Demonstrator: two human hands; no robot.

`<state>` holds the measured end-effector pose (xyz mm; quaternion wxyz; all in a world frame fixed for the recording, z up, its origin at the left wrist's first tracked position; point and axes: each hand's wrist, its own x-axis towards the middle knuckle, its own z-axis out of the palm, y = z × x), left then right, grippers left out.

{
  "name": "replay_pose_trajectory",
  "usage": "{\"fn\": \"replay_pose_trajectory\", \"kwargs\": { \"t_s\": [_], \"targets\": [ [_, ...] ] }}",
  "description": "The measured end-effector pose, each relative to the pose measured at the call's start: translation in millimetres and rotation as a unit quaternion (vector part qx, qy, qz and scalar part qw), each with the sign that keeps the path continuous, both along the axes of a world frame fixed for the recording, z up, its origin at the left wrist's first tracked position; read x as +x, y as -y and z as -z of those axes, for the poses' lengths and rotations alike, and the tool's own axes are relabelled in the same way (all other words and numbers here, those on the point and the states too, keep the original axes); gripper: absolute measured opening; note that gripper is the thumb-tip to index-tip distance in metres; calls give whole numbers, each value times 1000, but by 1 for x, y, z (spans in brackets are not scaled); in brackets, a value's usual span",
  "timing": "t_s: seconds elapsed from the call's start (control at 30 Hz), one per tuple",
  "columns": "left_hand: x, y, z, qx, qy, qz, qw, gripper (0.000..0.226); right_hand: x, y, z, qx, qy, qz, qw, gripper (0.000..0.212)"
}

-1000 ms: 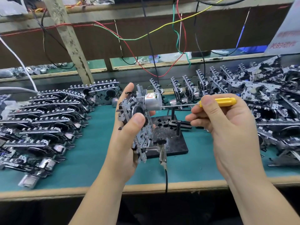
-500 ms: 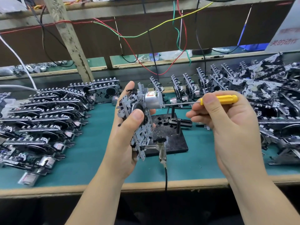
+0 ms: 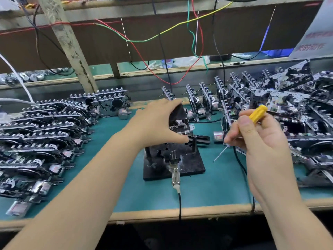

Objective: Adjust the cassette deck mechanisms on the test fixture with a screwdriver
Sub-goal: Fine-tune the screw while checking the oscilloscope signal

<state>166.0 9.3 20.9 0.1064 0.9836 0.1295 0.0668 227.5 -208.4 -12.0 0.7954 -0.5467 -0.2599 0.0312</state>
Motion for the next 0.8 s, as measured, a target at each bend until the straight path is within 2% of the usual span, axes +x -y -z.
{"fn": "replay_pose_trajectory", "kwargs": {
  "t_s": [0.13,0.4,0.5,0.57,0.63,0.7,0.8],
  "targets": [
    [12,-2,16,32,-64,-5,997,114,3,5,10,-29,2,-5,1000,11],
    [12,-3,28,71,-68,4,995,112,10,4,29,-85,-3,-25,996,12],
    [14,-1,26,64,-82,3,995,119,11,-10,29,-150,50,-31,987,20],
    [11,-2,22,24,-78,12,997,125,11,-23,23,-202,95,-43,974,21],
    [0,-6,15,-88,-24,25,996,120,13,-37,14,-252,159,-56,953,14],
    [-20,-14,12,-182,51,30,982,102,16,-45,10,-318,229,-55,918,7],
    [-53,-24,24,-194,93,27,976,73,19,-48,12,-386,267,-63,881,24]
  ]
}}
